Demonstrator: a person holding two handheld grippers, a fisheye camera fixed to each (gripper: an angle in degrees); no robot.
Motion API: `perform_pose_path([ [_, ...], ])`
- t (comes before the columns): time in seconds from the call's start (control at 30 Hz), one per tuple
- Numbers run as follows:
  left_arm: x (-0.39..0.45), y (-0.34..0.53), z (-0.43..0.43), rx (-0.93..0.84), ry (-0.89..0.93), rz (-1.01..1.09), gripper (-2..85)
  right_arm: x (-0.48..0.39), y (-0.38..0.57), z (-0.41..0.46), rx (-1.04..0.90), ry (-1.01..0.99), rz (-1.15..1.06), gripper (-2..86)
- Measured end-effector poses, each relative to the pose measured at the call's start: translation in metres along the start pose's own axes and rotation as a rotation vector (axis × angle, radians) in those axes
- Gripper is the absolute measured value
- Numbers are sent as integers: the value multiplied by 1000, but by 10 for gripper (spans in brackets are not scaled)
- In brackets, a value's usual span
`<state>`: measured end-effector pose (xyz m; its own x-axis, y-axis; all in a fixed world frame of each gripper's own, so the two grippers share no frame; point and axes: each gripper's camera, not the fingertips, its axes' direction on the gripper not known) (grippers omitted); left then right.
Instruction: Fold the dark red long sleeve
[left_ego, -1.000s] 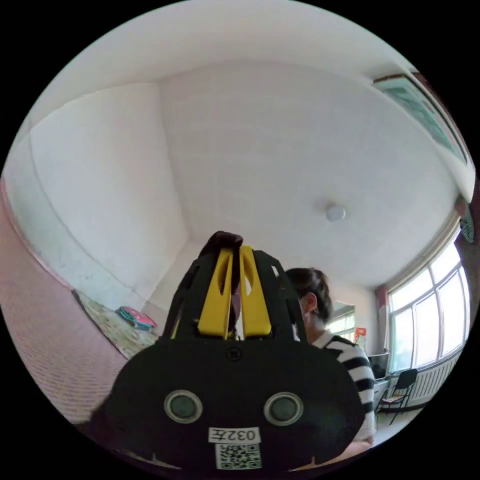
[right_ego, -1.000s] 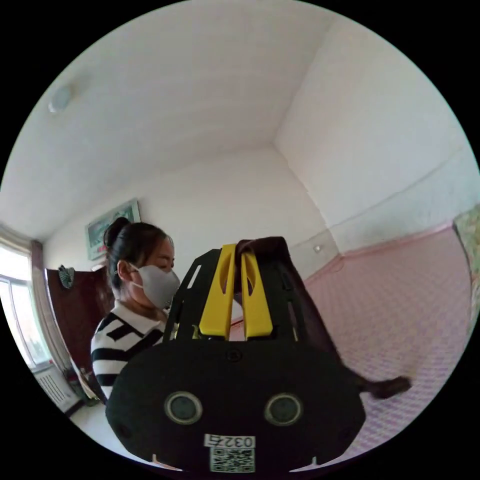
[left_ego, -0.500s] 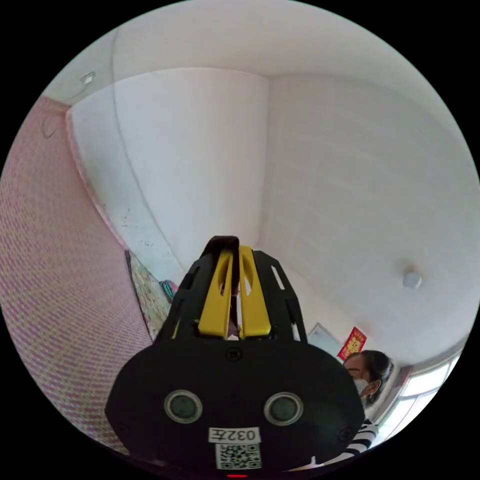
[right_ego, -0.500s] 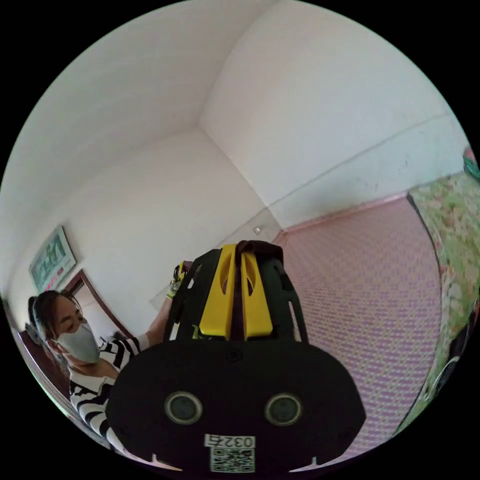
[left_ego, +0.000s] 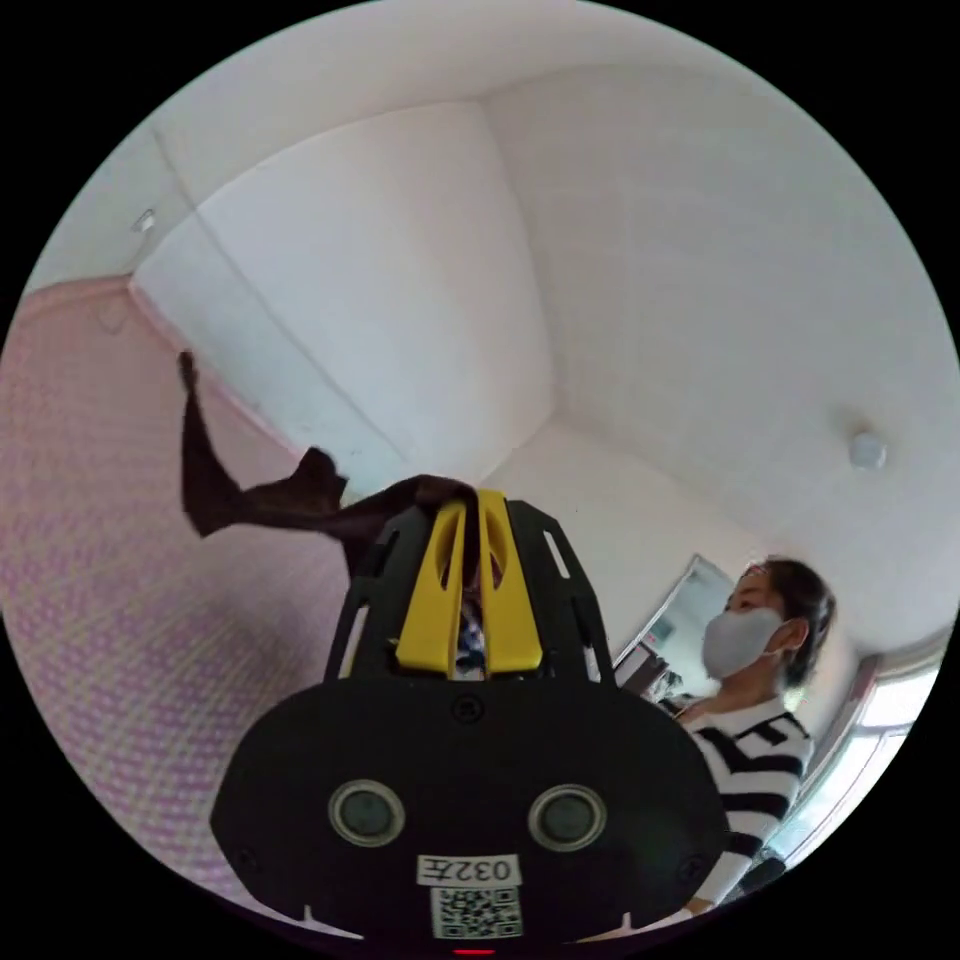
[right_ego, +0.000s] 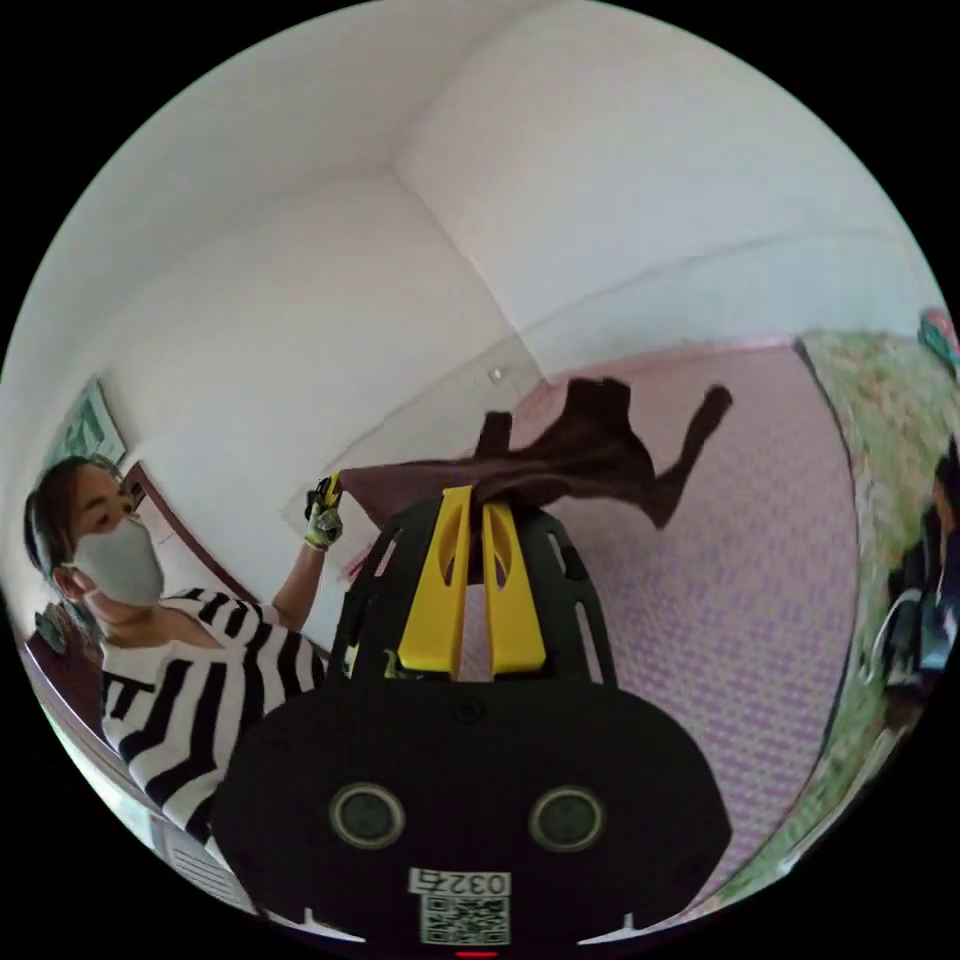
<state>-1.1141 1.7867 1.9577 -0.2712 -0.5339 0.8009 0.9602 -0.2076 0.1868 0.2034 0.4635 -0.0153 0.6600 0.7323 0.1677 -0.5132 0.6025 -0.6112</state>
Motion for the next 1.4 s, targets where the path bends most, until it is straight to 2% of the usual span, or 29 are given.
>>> perform_pose_path([
  [0.1, -87, 85, -12, -169, -162, -184, -15, 72, 82, 62, -134, 8, 218, -8],
  [0.17, -163, 162, -20, -243, -306, -397, -14, 135, 153, 108, -226, 12, 429, -8],
  [0.23, -215, 210, -21, -275, -310, -549, -14, 177, 201, 136, -275, 33, 575, -7],
  [0.27, -240, 234, -21, -313, -370, -622, -14, 199, 228, 151, -305, 45, 655, -7],
  [0.37, -273, 263, -14, -441, -496, -735, -14, 228, 267, 177, -355, 68, 775, -7],
  [0.7, -280, 225, -40, -410, -492, -781, -10, 226, 277, 188, -374, 120, 830, -9],
  [0.8, -278, 212, -46, -382, -456, -757, -7, 222, 281, 174, -305, 104, 844, -6],
  [0.9, -281, 198, -47, -347, -512, -756, 2, 225, 282, 167, -249, 115, 873, 8],
  [0.97, -285, 184, -54, -256, -591, -763, 21, 233, 277, 172, -222, 109, 914, 57],
  [1.07, -293, 173, -59, -132, -519, -774, 28, 241, 265, 195, -227, 26, 931, 60],
  [1.17, -304, 164, -40, -232, -518, -785, 27, 247, 255, 222, -306, 78, 983, 60],
  [1.27, -303, 157, -3, -300, -463, -718, 16, 253, 254, 242, -211, -7, 1054, 67],
  [1.4, -308, 154, 47, -376, -475, -644, 9, 250, 237, 271, -273, 137, 1003, 64],
])
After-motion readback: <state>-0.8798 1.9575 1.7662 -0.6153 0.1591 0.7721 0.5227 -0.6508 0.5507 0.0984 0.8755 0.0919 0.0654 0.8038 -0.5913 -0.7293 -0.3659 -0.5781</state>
